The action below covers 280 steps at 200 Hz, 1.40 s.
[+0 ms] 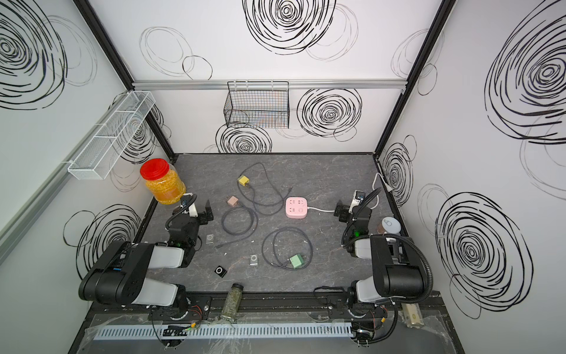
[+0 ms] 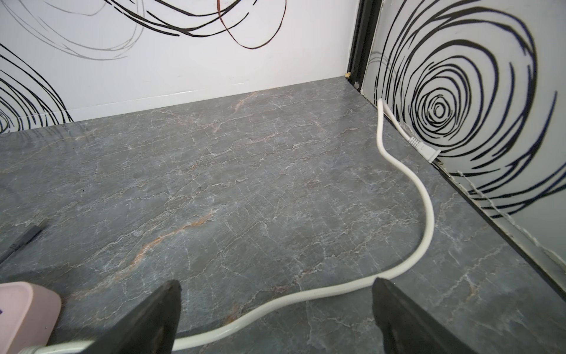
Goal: Charge mp3
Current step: Pick up the plug from the center of the board.
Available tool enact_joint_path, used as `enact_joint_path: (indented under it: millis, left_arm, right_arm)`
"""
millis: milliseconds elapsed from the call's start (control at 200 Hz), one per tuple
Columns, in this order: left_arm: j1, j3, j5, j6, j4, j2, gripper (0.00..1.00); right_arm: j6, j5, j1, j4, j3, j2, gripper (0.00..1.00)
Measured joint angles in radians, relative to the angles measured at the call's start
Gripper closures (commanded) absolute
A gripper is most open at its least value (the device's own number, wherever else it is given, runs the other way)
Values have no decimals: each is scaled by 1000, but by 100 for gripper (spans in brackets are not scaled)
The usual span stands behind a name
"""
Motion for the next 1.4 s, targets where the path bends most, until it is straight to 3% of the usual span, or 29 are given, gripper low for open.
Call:
enact_joint_path:
  millis: [325, 405, 756, 926, 1051, 1211, 1401]
  left_arm:
    - [0, 1, 2, 0, -1, 0, 1]
    - [0, 31, 12, 5, -71, -17, 1]
    - [-24, 311, 42, -14, -467, -190, 1]
    - [-119, 478, -25, -128, -803, -209, 1]
    - [-205, 599, -87, -207, -1003, -232, 1]
    - [-349, 718, -225, -231, -1205, -230, 1]
    - [-509, 703, -350, -235, -1314, -235, 0]
  right_arm:
    - [-1, -2, -1, 0, 0, 0, 0]
    - [-4, -8, -1, -24, 11, 0, 0]
    - [49, 64, 35, -547, 394, -40, 4]
    - [118, 162, 179, -877, 584, -49, 7]
    - [222, 175, 295, -1110, 694, -49, 18]
    - [423, 52, 394, -1356, 740, -50, 26]
    - [694, -124, 522, -1487, 647, -114, 30]
